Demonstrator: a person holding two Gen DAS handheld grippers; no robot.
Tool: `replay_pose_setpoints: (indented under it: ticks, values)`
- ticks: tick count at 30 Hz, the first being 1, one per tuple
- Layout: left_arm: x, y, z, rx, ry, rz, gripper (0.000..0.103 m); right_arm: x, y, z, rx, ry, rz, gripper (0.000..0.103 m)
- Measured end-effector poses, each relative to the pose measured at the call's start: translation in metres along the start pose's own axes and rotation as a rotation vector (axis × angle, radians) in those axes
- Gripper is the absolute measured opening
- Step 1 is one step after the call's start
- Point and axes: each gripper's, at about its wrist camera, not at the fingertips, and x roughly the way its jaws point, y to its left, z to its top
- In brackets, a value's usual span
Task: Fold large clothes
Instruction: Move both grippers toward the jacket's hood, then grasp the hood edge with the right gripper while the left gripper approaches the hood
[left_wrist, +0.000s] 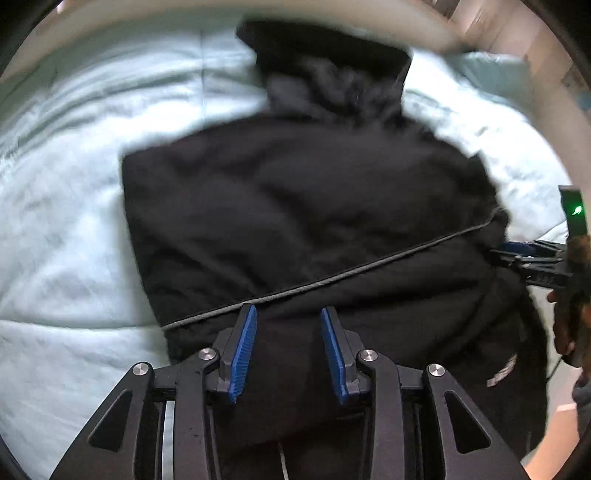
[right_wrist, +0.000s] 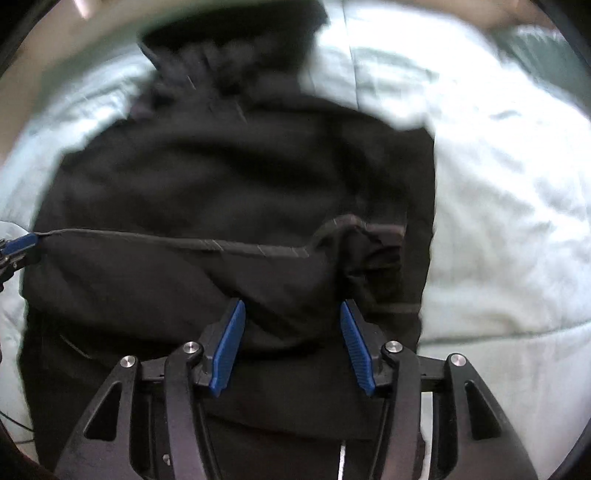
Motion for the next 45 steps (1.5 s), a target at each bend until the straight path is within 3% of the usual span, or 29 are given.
replay_pose_setpoints:
  ticks: [3,5,9,12,15,17,19,22,24,26,28,31,32,34,35,36,37,40,42,45]
  values:
    - [-0.006,-0.012,0.008,0.067,0.016,0.048,0.037,-0.007,-0.009,0.002,0.042,0.001,0.036,0.055]
    - [-0.022,-0.016,0.018,0.108,-0.005,0.036,0.037,-0.025,-0.009,0.008,0.024,-0.017,0.027,0.055]
    - [-0.059,-0.019,0.054,0.164,-0.112,0.033,0.037,-0.073,-0.007,0.037,-0.041,-0.126,0.031,0.055]
    - [-0.067,-0.010,0.109,0.150,-0.217,0.032,0.038,-0.089,-0.006,0.076,-0.060,-0.226,0.037,0.056]
    - [-0.051,0.006,0.172,0.091,-0.288,0.075,0.038,-0.082,0.007,0.135,-0.079,-0.324,-0.010,0.056]
    - [-0.039,0.012,0.209,0.037,-0.310,0.078,0.038,-0.075,0.008,0.179,-0.059,-0.373,0.005,0.056]
    - [-0.021,0.022,0.244,0.005,-0.316,0.037,0.038,-0.063,0.008,0.214,-0.034,-0.384,0.008,0.056]
    - [0.013,0.028,0.288,-0.007,-0.293,0.106,0.038,-0.042,0.014,0.257,-0.012,-0.383,0.025,0.056]
    - [0.031,0.034,0.301,-0.028,-0.255,0.103,0.038,-0.026,0.013,0.278,0.014,-0.359,0.019,0.056]
    - [0.048,0.043,0.308,-0.070,-0.218,0.067,0.038,-0.009,0.010,0.294,0.047,-0.334,0.022,0.056]
    - [0.059,0.049,0.312,-0.102,-0.202,0.097,0.038,0.009,0.008,0.306,0.059,-0.301,0.018,0.055]
    - [0.080,0.066,0.318,-0.186,-0.182,0.131,0.037,0.025,0.009,0.310,0.022,-0.290,-0.065,0.014]
    - [0.081,0.073,0.319,-0.214,-0.200,0.103,0.031,0.024,0.009,0.308,0.015,-0.304,-0.059,0.009]
    - [0.075,0.088,0.313,-0.279,-0.228,0.006,0.024,0.011,-0.003,0.297,0.016,-0.351,-0.036,0.007]
    - [0.068,0.097,0.303,-0.314,-0.251,-0.078,0.022,0.009,-0.009,0.291,0.008,-0.359,-0.021,0.007]
    - [0.066,0.101,0.297,-0.321,-0.259,-0.100,0.023,0.012,-0.012,0.286,-0.001,-0.354,-0.021,0.007]
    - [0.069,0.106,0.292,-0.322,-0.246,-0.106,0.024,0.022,-0.015,0.283,-0.012,-0.331,-0.026,0.007]
    - [0.120,0.120,0.281,-0.321,-0.080,-0.132,0.026,0.074,-0.019,0.281,-0.025,-0.192,-0.017,0.007]
    - [0.129,0.123,0.278,-0.315,-0.073,-0.159,0.027,0.097,-0.018,0.280,-0.019,-0.138,-0.011,0.006]
    - [0.110,0.118,0.276,-0.234,-0.104,-0.179,0.029,0.089,-0.017,0.280,-0.024,-0.148,-0.024,0.009]
